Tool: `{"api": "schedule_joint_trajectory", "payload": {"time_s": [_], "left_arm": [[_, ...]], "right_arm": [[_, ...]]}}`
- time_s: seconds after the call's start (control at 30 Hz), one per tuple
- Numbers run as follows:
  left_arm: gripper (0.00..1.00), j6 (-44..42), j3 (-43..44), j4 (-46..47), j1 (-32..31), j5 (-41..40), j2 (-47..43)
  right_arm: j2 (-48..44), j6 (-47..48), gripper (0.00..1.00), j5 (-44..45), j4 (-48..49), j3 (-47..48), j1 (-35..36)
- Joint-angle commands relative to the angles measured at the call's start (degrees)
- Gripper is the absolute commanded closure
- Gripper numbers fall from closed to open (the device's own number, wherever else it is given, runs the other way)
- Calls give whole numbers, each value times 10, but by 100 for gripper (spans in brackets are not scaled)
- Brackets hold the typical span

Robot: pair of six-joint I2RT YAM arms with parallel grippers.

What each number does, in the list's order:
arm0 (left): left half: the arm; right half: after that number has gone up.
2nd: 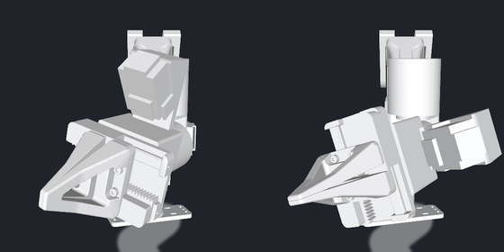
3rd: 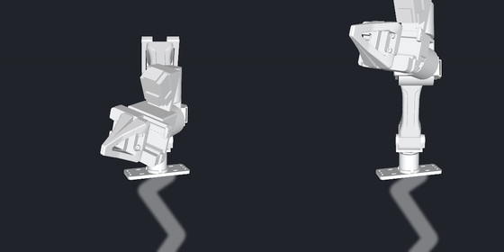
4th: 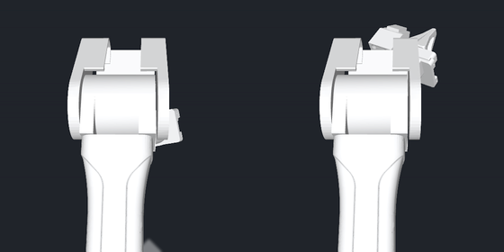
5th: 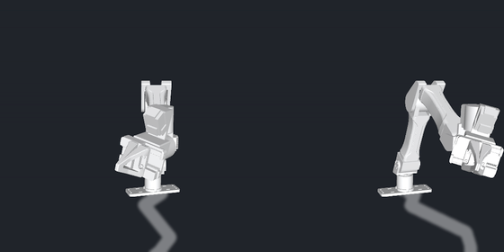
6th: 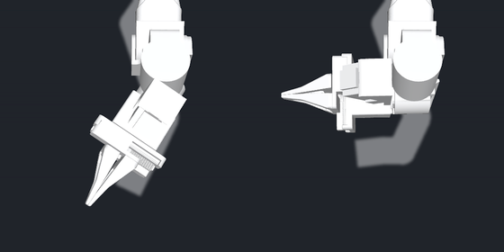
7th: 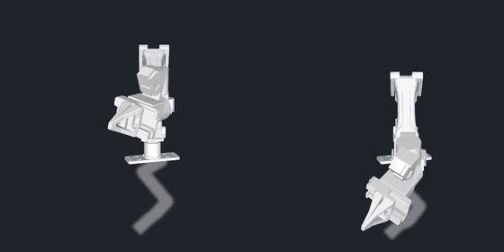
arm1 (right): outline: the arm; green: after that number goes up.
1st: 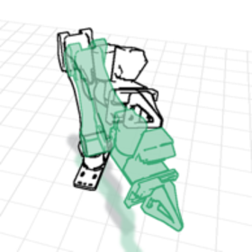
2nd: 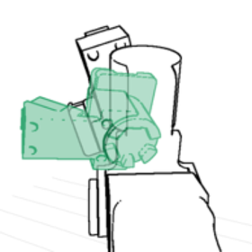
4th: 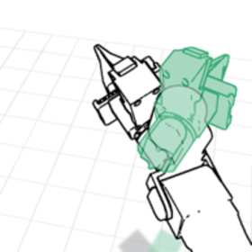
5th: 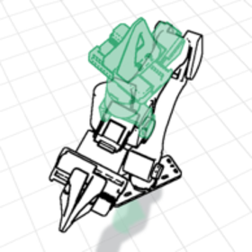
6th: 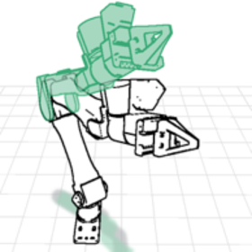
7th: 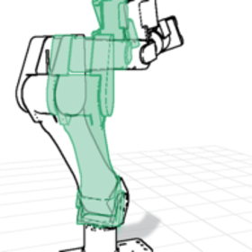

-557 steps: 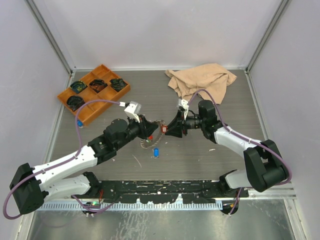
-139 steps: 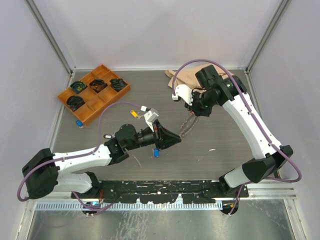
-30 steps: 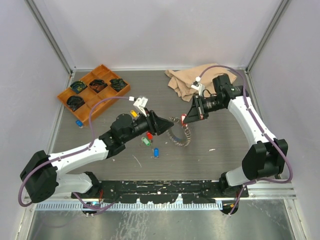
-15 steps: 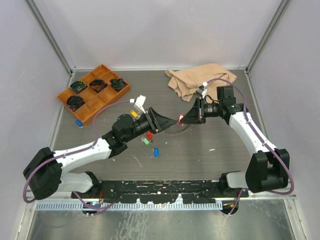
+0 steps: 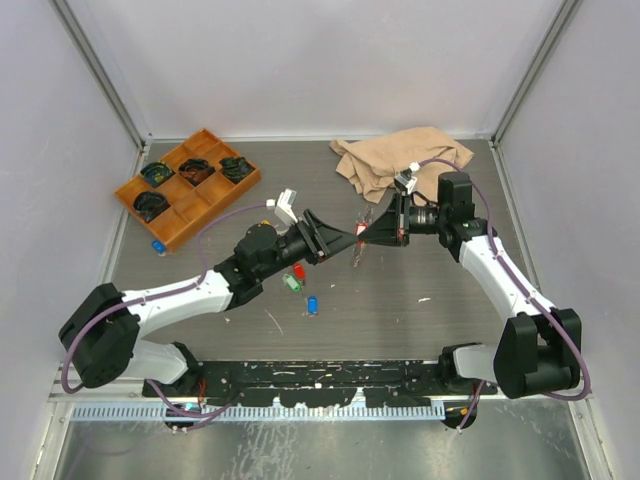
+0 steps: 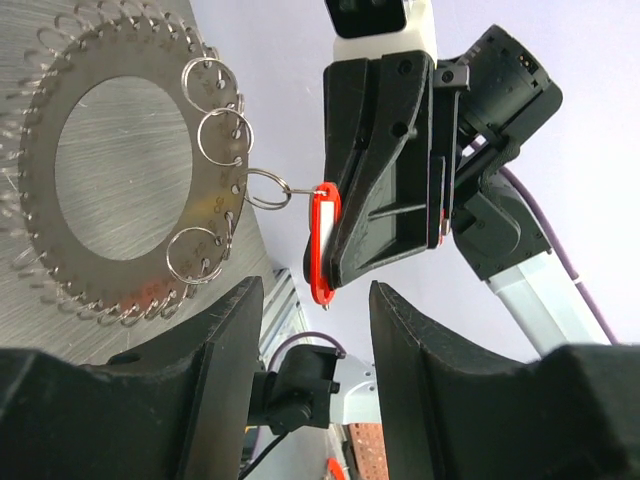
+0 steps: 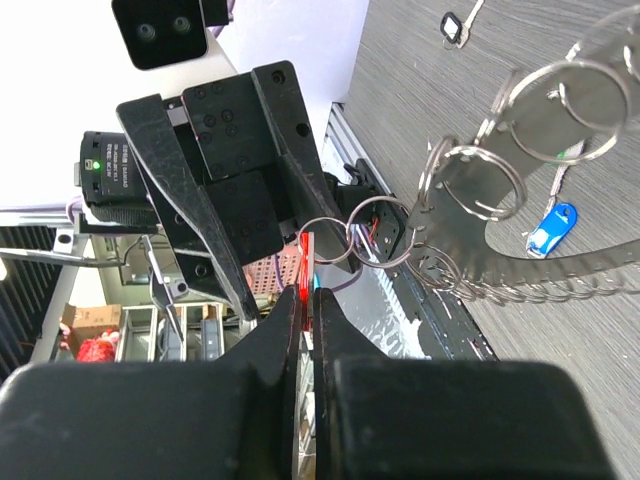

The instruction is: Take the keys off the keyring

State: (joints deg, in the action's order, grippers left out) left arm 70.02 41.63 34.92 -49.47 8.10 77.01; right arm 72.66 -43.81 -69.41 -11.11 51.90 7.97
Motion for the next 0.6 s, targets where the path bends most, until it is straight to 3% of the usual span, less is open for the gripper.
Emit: {"api": "schedule_joint_trajectory", "payload": {"time_s": [0.0,0.57], "left_arm": [[52,13,25,31,3,-16,1],[62,45,57,77,3,0,48]], "right_arm": [[-34,-15,99,-31,61,-5,-2],[-40,-20,99,-45,81,-16,-1]]}}
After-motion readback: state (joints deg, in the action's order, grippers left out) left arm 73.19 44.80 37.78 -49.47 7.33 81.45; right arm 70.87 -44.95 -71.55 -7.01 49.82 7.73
